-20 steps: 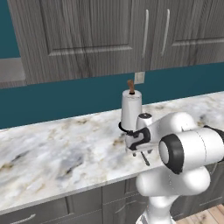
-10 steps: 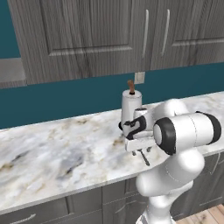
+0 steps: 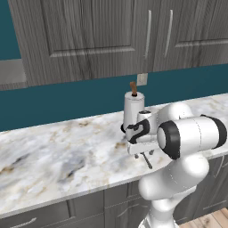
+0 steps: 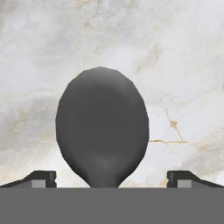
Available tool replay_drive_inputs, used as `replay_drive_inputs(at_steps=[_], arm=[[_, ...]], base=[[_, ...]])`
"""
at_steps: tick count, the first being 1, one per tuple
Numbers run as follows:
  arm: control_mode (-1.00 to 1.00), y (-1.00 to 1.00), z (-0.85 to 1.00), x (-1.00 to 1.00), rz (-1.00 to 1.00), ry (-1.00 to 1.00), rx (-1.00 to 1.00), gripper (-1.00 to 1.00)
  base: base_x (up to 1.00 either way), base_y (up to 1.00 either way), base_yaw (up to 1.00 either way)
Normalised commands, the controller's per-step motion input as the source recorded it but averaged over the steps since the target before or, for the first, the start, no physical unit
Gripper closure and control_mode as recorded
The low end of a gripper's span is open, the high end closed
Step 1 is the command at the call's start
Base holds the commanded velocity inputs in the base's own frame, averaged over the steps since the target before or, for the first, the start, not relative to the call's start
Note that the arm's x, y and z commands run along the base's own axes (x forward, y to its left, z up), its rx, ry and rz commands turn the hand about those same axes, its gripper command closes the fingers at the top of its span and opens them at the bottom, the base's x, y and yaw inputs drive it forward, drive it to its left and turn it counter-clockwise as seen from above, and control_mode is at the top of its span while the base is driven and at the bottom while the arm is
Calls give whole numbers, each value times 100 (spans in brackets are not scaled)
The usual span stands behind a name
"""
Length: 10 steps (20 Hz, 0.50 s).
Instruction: Organize the utensils by type. Pick up the wooden spoons from the counter and place them in the open cabinet. Then pick up the metallic utensils from the counter and place them in the open drawer.
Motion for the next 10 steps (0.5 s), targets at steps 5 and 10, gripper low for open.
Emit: replay_drive_inputs(at_steps=[5,10], arm=[[-100,-10,-52,-15,0,-14,3,100],[-100,-11,-26,10,0,9,5,100]], base=[[0,0,0],[0,0,0]])
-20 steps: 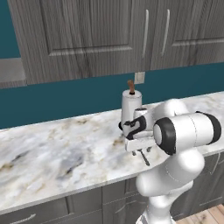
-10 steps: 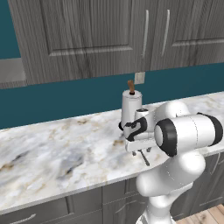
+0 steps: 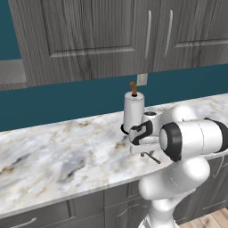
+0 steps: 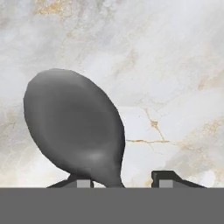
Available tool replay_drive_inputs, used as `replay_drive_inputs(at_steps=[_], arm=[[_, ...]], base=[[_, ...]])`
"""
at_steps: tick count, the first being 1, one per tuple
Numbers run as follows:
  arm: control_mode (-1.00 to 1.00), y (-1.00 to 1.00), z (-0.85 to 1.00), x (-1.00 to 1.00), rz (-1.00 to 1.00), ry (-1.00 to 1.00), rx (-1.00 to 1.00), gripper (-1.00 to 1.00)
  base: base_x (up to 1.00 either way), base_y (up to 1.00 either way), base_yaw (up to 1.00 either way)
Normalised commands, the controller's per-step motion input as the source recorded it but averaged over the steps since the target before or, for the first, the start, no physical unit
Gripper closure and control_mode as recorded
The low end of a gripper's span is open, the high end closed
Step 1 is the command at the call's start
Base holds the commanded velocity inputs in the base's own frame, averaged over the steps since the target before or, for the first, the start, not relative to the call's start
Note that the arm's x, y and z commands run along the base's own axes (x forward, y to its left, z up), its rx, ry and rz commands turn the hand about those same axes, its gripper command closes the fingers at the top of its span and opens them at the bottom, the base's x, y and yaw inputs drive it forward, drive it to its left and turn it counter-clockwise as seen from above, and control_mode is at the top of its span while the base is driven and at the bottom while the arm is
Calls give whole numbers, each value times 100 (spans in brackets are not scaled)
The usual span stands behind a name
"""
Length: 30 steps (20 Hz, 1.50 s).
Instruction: Organize the utensils by type. Pick up the wooden spoons from the counter and place them in the open cabinet. Then pick up the metallic utensils from the counter and place them in the open drawer.
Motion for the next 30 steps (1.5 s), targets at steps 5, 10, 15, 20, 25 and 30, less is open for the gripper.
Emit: replay_drive_inputs(at_steps=[5,10,15,20,25,30], arm=[[-100,-17,-8,-1,5,5,10,100],[-100,-17,6,-10,18,-1,8,100],[-100,0,74,-45,29,-11,1,100],[-100,1,79,-52,41,-9,0,100],[-100,5,66,-64,45,-6,0,100],[-100,10,66,-44,31,-1,0,100]], base=[[0,0,0],[0,0,0],[0,0,0],[0,0,0],[0,0,0],[0,0,0]])
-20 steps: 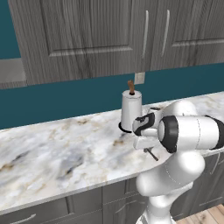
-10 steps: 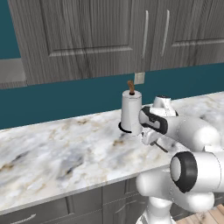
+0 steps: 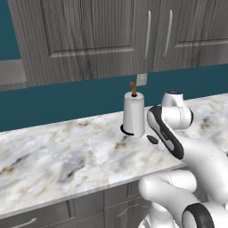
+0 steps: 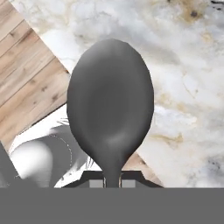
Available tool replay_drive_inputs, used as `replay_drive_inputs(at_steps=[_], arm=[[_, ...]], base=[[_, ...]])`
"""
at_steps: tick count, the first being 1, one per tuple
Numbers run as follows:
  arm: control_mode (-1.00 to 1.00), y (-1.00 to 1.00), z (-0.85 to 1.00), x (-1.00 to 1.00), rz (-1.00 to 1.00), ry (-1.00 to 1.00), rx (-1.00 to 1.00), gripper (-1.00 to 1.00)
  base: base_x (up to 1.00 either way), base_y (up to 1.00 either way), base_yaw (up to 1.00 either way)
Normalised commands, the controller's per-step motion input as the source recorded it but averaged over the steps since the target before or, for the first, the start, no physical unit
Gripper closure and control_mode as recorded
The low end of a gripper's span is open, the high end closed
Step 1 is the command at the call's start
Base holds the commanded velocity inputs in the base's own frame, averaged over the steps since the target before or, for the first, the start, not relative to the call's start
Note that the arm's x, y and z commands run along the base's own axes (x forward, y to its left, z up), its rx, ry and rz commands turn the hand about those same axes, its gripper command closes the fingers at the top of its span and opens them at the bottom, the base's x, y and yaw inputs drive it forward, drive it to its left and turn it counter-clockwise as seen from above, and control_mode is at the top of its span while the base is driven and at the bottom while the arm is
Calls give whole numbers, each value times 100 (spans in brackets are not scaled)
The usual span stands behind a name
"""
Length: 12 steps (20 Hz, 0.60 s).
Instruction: Organize the utensils by type. Pick up the wooden spoons from the counter and place them in the open cabinet. Then pick up the metallic utensils from the counter and place them in the open drawer.
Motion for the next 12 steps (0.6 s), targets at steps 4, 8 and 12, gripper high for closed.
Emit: replay_drive_inputs(at_steps=[4,8,12], arm=[[-100,6,51,-38,26,-1,0,100],[-100,2,17,-24,1,0,0,100],[-100,0,0,0,0,0,0,100]], base=[[0,0,0],[0,0,0],[0,0,0]])
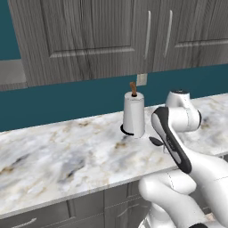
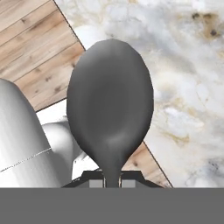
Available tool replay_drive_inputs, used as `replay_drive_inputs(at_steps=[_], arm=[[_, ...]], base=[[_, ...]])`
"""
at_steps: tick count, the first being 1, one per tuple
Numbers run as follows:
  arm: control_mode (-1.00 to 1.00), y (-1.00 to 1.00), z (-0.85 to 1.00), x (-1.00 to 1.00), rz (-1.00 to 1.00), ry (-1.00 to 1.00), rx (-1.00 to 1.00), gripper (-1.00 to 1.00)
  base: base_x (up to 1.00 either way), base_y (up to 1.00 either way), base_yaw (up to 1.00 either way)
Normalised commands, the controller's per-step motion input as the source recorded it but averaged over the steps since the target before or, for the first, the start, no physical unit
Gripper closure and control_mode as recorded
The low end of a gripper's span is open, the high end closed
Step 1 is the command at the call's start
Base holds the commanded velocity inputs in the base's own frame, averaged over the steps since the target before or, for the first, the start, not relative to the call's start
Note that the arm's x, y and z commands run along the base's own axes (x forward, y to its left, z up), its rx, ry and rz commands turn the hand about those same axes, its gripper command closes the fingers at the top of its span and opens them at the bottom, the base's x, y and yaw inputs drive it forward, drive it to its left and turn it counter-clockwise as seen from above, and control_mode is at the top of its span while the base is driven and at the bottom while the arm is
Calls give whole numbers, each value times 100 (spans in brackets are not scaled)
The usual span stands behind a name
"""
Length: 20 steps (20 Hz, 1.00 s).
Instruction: Organize the utensils by type. Pick up the wooden spoons from the counter and place them in the open cabinet. Then pick up the metallic utensils from the counter and place them in the open drawer.
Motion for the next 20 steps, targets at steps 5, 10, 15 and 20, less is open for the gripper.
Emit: replay_drive_inputs(at_steps=[5,10,15,20], arm=[[-100,0,0,-13,0,0,0,100],[100,0,0,-15,0,-2,0,100],[100,0,0,0,0,0,0,100],[100,0,0,0,0,0,0,100]], base=[[0,0,0],[-79,0,11],[-82,0,60],[-59,-1,96]])
